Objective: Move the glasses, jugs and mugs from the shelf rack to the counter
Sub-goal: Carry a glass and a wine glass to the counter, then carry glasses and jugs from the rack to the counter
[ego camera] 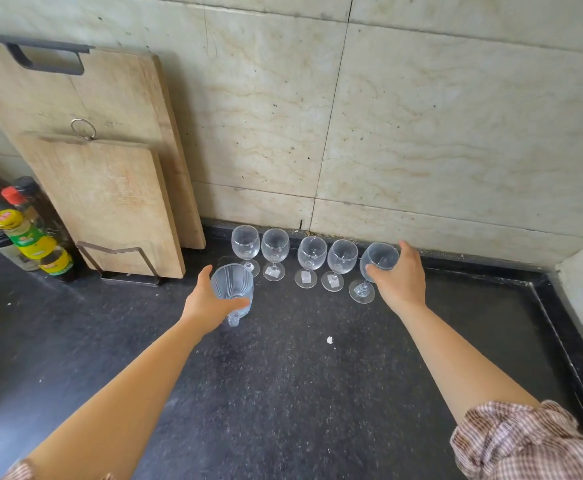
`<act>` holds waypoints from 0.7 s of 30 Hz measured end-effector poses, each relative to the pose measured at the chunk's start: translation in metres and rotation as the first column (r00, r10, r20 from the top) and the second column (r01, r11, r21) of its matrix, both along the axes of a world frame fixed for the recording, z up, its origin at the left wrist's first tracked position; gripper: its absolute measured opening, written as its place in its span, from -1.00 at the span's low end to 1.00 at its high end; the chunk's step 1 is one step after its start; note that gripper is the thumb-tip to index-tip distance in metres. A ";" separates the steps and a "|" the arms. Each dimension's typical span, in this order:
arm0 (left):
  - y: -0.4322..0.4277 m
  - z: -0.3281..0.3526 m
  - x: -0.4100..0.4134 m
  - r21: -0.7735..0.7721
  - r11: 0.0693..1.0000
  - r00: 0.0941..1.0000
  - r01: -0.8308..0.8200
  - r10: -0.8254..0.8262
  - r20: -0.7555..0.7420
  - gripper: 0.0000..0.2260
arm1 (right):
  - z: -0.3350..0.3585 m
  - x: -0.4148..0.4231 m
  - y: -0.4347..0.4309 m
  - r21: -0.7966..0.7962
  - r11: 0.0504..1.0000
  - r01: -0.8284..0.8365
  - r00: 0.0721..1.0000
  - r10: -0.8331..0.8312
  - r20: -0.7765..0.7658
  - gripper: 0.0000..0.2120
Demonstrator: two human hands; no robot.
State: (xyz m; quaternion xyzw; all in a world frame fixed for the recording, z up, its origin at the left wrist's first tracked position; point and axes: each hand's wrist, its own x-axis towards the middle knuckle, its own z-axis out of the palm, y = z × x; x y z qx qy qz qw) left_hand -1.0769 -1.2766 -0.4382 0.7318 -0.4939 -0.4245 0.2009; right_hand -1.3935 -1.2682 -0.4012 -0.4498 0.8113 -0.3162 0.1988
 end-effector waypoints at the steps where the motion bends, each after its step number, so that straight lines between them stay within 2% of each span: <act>1: 0.003 0.004 0.003 -0.011 1.000 1.000 -0.003 0.003 -0.016 -0.04 | 0.005 0.004 0.004 -0.032 0.999 -0.019 1.000 0.018 -0.023 -0.28; 6: 0.028 0.034 0.019 -0.091 0.995 0.999 -0.032 0.032 -0.008 -0.17 | 0.028 0.056 0.021 -0.090 0.974 -0.209 0.976 0.203 -0.072 -0.48; 9: 0.056 0.056 0.037 -0.151 0.987 0.996 -0.048 0.058 0.062 -0.31 | 0.041 0.108 0.038 -0.074 0.929 -0.363 0.931 0.359 -0.067 -0.51; 14: 0.116 0.099 0.090 -0.271 0.962 0.969 -0.016 0.081 0.232 -0.53 | 0.063 0.201 0.074 -0.058 0.788 -0.612 0.790 0.608 -0.074 -0.54; 21: 0.267 0.164 0.218 -0.405 0.909 0.873 -0.095 0.272 0.405 -0.58 | 0.114 0.356 0.175 -0.083 0.524 -0.848 0.530 0.829 -0.181 -0.51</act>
